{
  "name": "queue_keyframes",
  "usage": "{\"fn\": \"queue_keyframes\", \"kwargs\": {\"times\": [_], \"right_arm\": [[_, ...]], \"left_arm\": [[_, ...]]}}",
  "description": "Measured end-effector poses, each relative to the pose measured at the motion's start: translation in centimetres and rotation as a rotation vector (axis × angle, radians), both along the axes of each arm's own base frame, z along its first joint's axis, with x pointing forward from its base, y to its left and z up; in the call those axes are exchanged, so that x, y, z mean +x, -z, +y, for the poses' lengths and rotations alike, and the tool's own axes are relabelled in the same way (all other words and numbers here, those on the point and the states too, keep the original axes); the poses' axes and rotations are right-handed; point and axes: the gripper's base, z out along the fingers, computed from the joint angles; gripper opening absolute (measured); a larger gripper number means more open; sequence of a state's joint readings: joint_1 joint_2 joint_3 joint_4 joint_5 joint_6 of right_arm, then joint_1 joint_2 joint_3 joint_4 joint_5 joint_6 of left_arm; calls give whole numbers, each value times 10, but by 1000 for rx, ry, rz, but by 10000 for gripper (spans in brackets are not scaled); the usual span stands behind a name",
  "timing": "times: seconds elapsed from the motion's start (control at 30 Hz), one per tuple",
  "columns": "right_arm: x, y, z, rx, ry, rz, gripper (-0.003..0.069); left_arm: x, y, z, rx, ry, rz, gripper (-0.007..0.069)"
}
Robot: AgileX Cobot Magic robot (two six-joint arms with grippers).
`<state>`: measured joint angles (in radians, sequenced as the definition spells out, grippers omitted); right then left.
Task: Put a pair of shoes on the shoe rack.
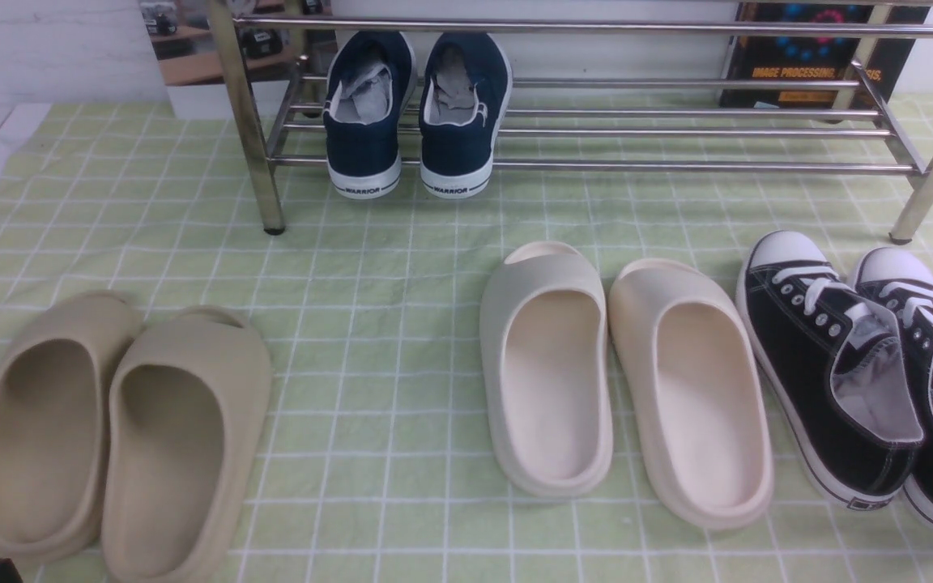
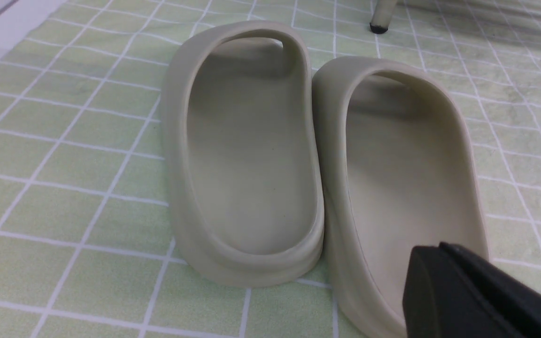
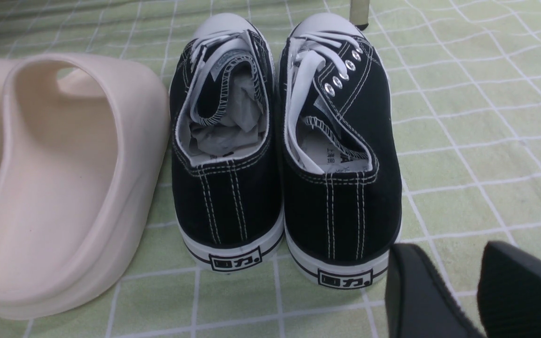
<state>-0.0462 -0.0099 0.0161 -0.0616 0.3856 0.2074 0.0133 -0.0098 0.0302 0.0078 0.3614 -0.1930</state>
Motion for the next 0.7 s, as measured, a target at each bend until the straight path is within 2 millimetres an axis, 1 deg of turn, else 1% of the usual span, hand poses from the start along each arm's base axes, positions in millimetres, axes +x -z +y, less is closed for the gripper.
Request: {"fn": "queue_keyframes", "kwargs": {"times": [0.7], "right_arm": [[0,0,0,0,0,0,239]], "left_arm": [[-1,2,0,0,0,22,-13]]}}
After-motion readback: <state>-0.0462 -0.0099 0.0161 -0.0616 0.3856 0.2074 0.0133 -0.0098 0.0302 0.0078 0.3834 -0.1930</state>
